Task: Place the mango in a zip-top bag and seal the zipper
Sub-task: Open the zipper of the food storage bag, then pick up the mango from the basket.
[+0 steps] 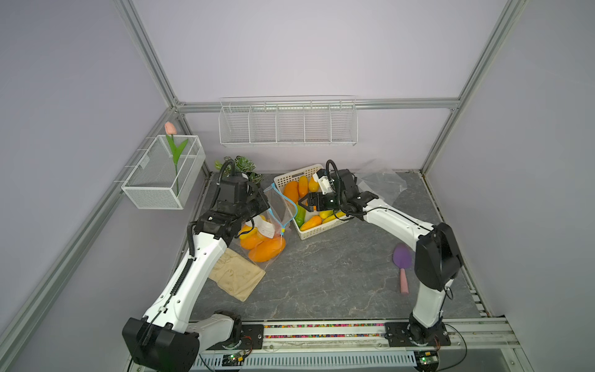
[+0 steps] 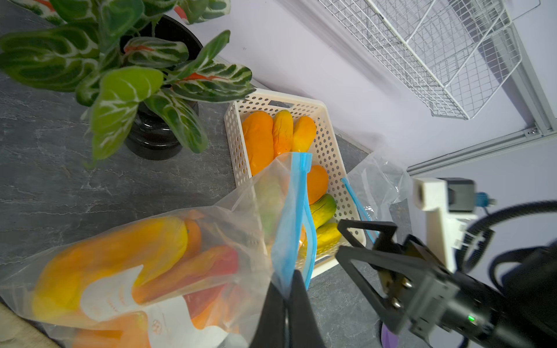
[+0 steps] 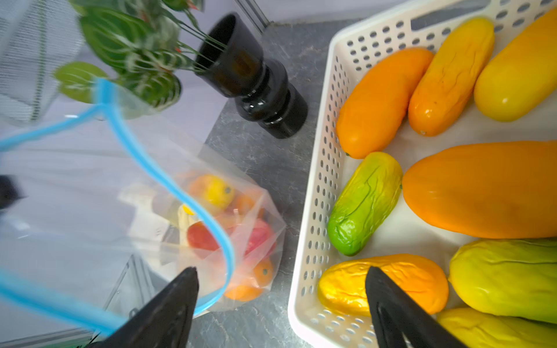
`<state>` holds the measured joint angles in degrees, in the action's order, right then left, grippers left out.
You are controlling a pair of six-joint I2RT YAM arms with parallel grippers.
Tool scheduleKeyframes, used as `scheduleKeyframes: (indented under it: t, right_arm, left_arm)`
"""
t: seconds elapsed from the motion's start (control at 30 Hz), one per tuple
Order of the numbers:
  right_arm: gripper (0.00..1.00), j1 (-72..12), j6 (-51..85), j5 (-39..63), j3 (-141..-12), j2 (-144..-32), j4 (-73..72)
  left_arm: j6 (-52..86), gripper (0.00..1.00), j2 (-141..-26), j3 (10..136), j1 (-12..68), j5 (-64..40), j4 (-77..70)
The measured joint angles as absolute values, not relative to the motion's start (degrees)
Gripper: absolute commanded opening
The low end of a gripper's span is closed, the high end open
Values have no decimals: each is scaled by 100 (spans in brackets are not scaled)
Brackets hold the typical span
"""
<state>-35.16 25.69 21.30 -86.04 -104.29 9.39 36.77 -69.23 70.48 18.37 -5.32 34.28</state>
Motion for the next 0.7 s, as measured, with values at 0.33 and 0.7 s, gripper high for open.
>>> scheduleKeyframes:
  t: [0.33,0.7]
  right_arm:
    - [80,-3334,2902,1944,-8892,-11034,650]
    - [78,-3328,3162,1758,-10318,-13065,1389]
  left_arm:
    - [3673,0,-6904,7015,1837,-543,3411]
    - [3636,0,-6766,7011,1837,-539,3420]
